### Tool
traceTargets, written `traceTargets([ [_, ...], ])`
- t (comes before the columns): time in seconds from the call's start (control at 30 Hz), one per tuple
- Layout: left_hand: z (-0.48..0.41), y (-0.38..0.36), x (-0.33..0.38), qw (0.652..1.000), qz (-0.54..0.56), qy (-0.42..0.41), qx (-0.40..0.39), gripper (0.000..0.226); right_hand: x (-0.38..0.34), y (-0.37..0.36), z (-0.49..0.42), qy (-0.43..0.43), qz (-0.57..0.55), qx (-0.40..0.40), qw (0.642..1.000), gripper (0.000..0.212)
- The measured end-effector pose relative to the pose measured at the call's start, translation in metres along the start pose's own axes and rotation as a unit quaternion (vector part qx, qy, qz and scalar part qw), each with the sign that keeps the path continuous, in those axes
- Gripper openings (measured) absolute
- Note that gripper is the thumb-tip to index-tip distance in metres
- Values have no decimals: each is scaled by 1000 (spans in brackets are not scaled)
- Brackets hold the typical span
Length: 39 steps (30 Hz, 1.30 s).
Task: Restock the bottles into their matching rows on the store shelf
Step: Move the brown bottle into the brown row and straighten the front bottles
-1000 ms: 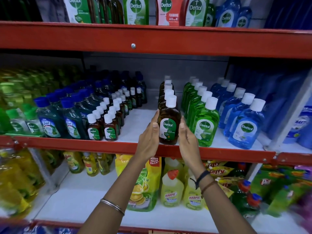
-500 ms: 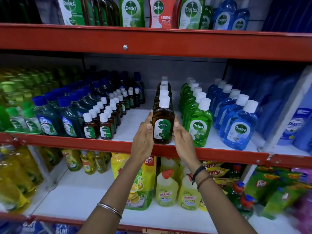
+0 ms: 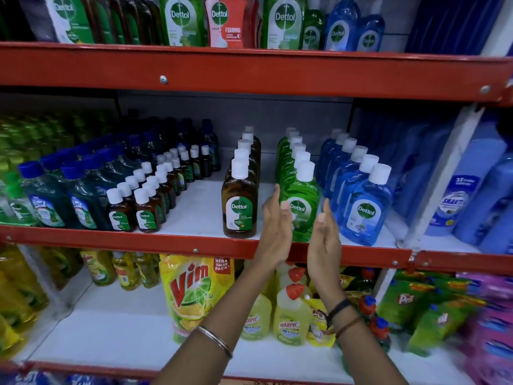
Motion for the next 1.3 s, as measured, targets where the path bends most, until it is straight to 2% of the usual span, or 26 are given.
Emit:
traceTargets([
  [0.07, -7, -3, -3, 1000, 0, -4, -3, 104, 0, -1, -4, -14, -26, -20, 999, 61],
  [0.13, -9, -4, -7, 1000, -4, -8, -10, 108, 5, 0, -10, -28, -54, -32, 998, 59],
  [0.23, -6, -3, -14, 1000, 1, 4, -11, 106, 17, 2, -20, -46, -70, -51, 995, 59],
  [0.37, -5, -2, -16, 1000, 17, 4, -6, 93, 22, 7, -27, -58, -82, -72, 992, 73],
  [0.47, -4, -2, -18, 1000, 10, 9, 1, 92, 21, 8, -29, -62, -91, -87, 990, 82],
  [0.6, -4, -2, -21, 1000, 11, 4, 4, 88, 17, 9, -30, -52, -100, -89, 990, 74],
  [0.7, 10, 0, 0, 994, 3, -73, 86, 85, 11, 23, -22, -24, -107, -44, 993, 70],
  [0.77, 28, -3, 21, 977, -3, -157, 143, 72, 4, 46, -16, 20, -114, 20, 993, 64],
  [0.87, 34, -44, 34, 977, 5, -199, 74, 61, 0, 86, -10, 79, -98, 106, 986, 69],
  [1.0, 10, -103, 24, 995, 24, -85, -48, 67, 17, 112, -22, 55, -68, 123, 989, 78],
  [1.07, -7, -121, 12, 997, 40, -21, -66, 77, 26, 115, -30, 21, -72, 105, 992, 78],
  [1.13, -20, -131, 2, 995, 69, 30, -73, 93, 31, 116, -34, -5, -65, 84, 994, 70],
  [1.23, -27, -139, -2, 993, 68, 42, -87, 102, 34, 115, -40, -36, -74, 45, 996, 59],
  [1.3, -26, -134, -1, 994, 69, 26, -84, 97, 34, 111, -41, -47, -93, 26, 994, 61],
])
Point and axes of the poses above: each hand's wrist, its own z-axis away from the middle knuckle, its own y-axis out of the back of the hand, x = y × z, the point moved 10 cm from there along -z, towards the middle knuckle
